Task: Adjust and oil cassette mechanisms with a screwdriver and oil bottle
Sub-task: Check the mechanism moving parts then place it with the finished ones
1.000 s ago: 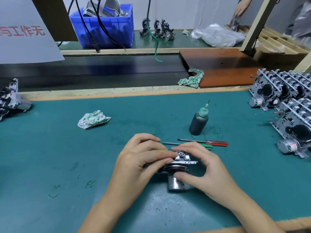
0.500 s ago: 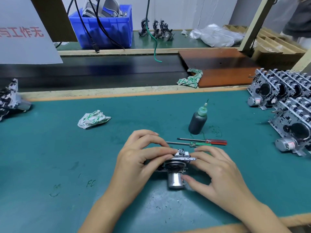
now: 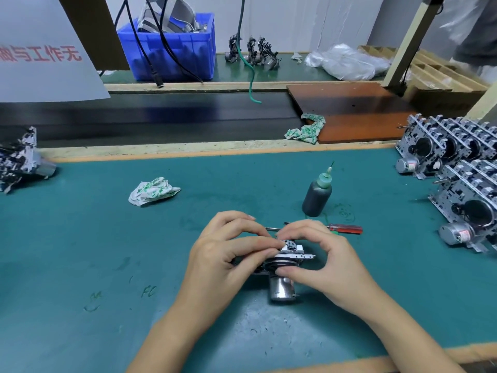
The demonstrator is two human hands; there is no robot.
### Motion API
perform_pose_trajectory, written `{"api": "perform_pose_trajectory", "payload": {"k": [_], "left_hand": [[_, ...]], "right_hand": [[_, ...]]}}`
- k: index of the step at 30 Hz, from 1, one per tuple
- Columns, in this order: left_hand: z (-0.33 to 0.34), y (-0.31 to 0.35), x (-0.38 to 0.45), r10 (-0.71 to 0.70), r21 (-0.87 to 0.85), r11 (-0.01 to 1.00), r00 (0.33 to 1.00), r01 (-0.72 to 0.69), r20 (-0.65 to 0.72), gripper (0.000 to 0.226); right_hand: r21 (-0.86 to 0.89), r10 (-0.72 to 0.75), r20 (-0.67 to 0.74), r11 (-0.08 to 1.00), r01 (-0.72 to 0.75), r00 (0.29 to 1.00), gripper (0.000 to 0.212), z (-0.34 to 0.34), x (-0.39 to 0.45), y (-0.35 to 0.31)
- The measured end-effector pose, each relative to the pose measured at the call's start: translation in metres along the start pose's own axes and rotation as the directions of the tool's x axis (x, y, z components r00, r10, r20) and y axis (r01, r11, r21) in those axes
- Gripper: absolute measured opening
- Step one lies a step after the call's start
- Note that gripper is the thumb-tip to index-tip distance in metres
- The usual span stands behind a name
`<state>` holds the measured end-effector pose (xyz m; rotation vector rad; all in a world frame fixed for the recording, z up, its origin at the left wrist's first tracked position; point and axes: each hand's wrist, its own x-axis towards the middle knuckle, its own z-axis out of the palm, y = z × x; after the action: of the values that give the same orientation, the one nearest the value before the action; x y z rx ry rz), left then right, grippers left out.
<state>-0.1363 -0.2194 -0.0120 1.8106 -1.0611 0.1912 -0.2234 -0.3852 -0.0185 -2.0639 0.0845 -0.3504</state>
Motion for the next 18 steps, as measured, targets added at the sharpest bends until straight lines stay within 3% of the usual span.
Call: {"api": "perform_pose_trajectory", "payload": {"k": [9, 12, 16, 18], "left_hand": [[0.001, -0.003, 0.003, 0.082, 0.048, 0.995, 0.996, -0.083, 0.022, 0.019], [0.002, -0.003, 0.002, 0.078, 0.045, 0.996, 0.997, -0.078, 0.003, 0.018], [0.002, -0.002, 0.002, 0.076, 0.047, 0.996, 0.997, -0.077, 0.01, 0.018], [0.001, -0.003, 0.002, 0.082, 0.039, 0.996, 0.997, -0.082, 0.008, 0.018]], "right_hand": [[-0.082, 0.032, 0.044, 0.996, -0.028, 0.999, 0.034, -0.007, 0.002, -0.004], [-0.293, 0.014, 0.004, 0.956, -0.012, 1.0, 0.039, -0.007, -0.009, -0.002], [-0.645, -0.233, -0.139, 0.759, 0.091, 0.962, 0.04, -0.004, -0.027, 0.01], [-0.693, -0.269, -0.145, 0.715, 0.097, 0.952, 0.041, -0.001, -0.03, 0.014]]}}
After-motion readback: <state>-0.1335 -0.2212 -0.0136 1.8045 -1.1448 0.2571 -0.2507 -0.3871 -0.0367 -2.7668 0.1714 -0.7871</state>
